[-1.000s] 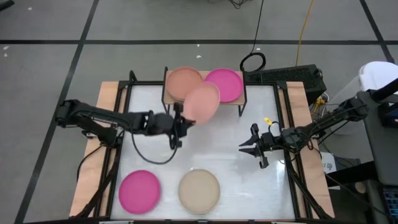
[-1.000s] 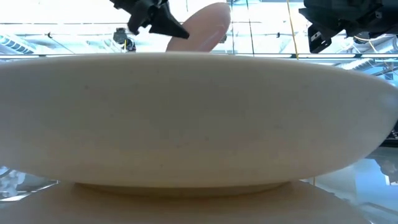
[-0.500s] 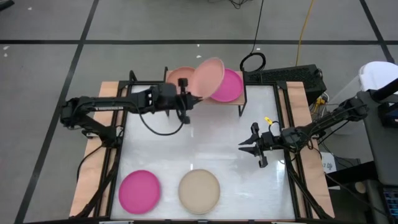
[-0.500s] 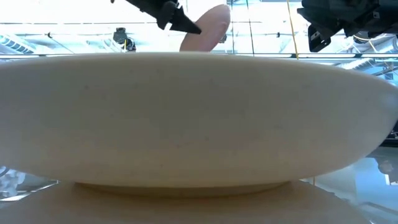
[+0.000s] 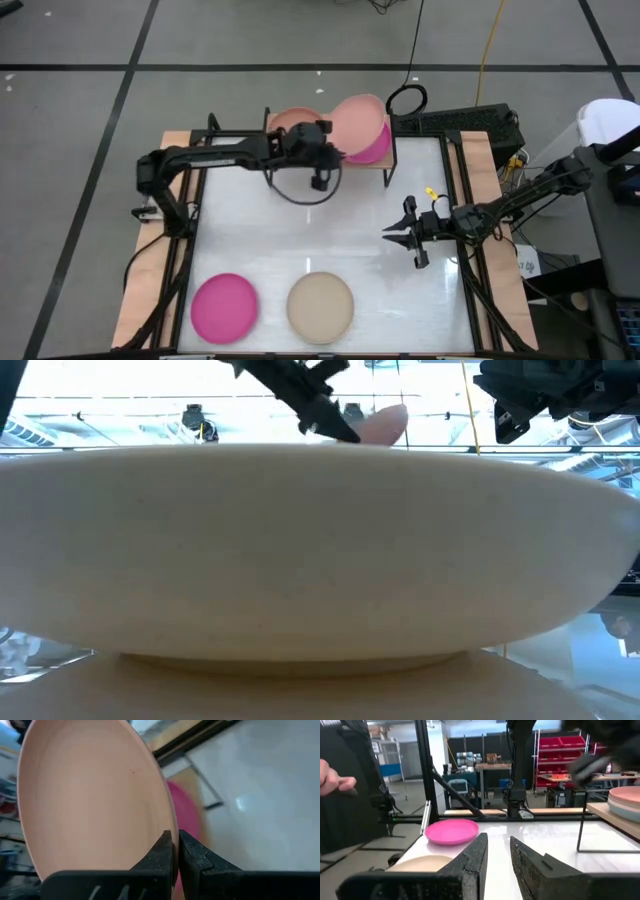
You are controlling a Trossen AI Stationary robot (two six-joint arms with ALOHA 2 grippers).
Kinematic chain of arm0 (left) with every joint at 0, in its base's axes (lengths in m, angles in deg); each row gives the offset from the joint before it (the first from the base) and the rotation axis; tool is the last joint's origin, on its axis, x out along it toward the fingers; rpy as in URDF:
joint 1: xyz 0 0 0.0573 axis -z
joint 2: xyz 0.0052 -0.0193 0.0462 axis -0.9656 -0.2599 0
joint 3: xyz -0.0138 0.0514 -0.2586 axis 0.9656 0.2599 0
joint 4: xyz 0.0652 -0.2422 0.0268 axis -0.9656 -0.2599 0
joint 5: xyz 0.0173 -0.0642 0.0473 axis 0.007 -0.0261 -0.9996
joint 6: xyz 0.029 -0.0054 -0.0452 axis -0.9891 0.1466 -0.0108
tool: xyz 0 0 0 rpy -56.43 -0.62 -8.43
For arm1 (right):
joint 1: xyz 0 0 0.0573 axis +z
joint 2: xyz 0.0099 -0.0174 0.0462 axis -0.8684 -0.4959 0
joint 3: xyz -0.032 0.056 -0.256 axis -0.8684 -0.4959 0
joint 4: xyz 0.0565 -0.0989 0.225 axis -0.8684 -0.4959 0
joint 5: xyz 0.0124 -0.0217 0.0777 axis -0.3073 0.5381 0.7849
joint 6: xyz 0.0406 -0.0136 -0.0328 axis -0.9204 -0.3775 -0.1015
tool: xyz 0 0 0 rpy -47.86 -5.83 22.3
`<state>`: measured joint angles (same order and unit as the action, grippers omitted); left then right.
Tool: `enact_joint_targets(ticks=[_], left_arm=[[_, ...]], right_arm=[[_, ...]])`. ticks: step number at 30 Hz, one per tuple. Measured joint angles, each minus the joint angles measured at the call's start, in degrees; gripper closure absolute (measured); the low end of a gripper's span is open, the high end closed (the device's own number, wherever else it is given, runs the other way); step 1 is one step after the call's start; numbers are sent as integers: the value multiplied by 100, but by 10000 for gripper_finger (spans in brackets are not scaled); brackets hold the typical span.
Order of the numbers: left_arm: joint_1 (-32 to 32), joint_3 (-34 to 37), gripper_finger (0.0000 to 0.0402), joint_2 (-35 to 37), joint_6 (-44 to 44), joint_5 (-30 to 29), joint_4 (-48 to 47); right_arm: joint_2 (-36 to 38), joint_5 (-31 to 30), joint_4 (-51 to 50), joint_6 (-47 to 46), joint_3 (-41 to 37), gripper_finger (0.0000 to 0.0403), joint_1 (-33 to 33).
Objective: Place and stack plates onto a shelf
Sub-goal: Stack the orange plate on top of the pink plate on the shelf
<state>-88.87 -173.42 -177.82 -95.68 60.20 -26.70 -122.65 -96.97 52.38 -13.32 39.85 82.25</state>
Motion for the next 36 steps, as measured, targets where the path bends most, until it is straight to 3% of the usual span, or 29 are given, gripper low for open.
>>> enact_joint_targets(ticks=[10, 36], left_arm=[[-91, -123, 373, -528, -196, -293, 434], [-96, -117, 359, -541, 40, -331, 411]], right_arm=[[-89, 4, 58, -3, 0, 337, 13], [-76, 0, 73, 22, 1, 337, 13]])
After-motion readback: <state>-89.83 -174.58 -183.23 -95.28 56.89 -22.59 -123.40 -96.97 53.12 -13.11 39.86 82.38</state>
